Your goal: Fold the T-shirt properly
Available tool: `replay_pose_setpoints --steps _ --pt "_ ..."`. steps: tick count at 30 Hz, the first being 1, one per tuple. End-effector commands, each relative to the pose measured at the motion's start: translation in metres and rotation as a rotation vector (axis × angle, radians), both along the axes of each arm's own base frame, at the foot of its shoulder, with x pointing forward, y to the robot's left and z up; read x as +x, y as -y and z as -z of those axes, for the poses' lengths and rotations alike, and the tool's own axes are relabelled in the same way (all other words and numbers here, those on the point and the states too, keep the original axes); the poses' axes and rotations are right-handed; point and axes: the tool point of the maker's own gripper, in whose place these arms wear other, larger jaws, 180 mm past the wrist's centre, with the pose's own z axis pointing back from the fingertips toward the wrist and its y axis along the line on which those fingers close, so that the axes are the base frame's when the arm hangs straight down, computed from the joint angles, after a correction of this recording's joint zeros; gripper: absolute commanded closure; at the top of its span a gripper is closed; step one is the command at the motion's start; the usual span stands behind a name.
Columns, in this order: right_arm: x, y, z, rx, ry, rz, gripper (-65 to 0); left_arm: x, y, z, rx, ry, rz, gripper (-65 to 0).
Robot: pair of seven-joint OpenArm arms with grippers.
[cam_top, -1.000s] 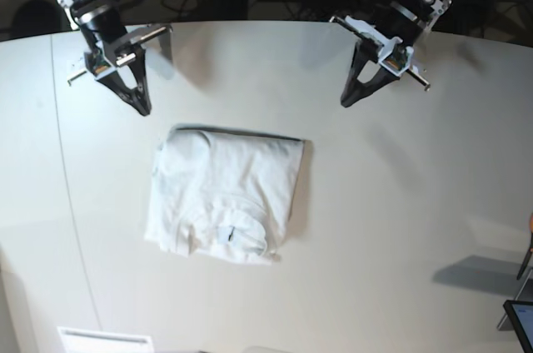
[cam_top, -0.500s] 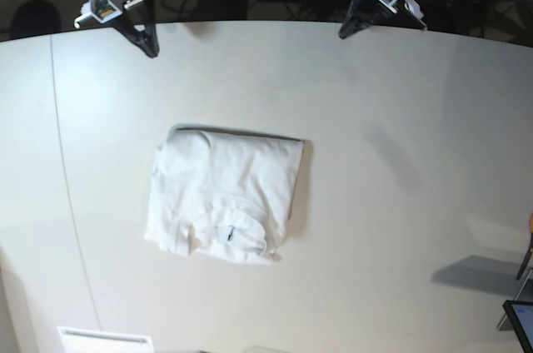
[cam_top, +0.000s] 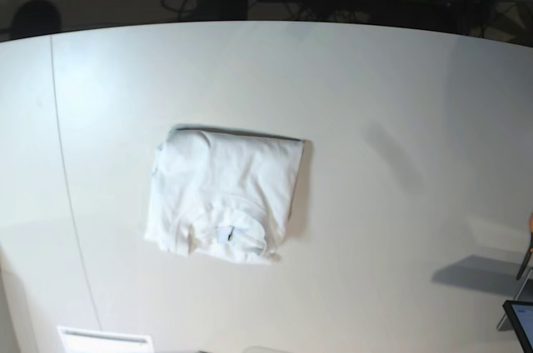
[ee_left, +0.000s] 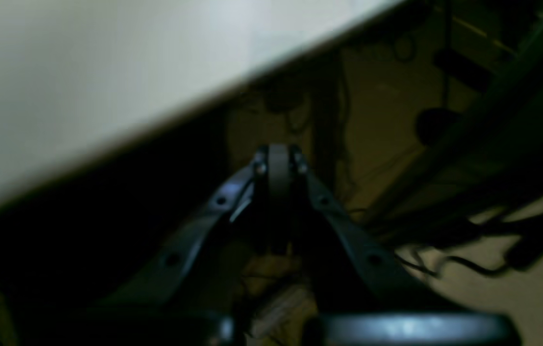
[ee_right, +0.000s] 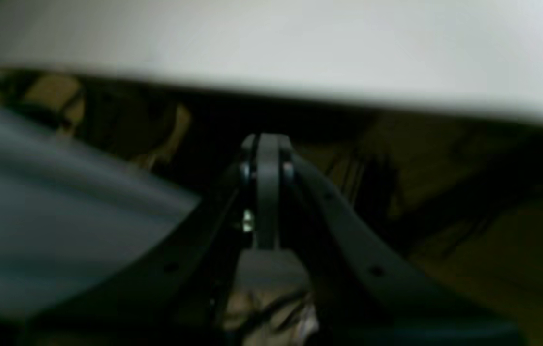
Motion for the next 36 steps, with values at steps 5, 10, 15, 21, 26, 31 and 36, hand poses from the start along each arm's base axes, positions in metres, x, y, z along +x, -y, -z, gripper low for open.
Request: replay_pose_setpoints --steps 5,10,15,21,26,31,36 --pt "-0.021 0.012 0.081 -0.087 -0.21 0.008 0.0 -0.018 0.013 0.062 -0.044 -0.154 -0.01 0.0" --pt "-0.036 0.034 0.178 -0.166 -0.505 -0.057 0.0 -0.033 0.022 0.14 -0.062 -0.389 -0.139 0.0" --pt "-0.044 0.044 0.233 -0.168 -0.74 -0.038 0.0 -0.027 0.03 0.187 -0.061 -0.58 -0.251 0.0" --pt "-0.003 0.053 0.232 -0.123 -0.608 0.084 -0.1 0.003 0.059 0.208 -0.033 -0.708 -0.241 0.0" --pt "0.0 0.039 0.228 -0.089 -0.567 0.105 -0.1 0.023 0.07 0.212 -0.033 -0.73 -0.263 0.0" --pt "0.01 0.031 0.233 -0.163 -0.544 0.122 -0.1 0.036 0.067 0.211 -0.044 -0.709 -0.291 0.0" --pt "0.025 0.042 0.236 -0.258 -0.511 0.144 -0.1 0.034 0.056 0.212 -0.025 -0.711 -0.296 0.0"
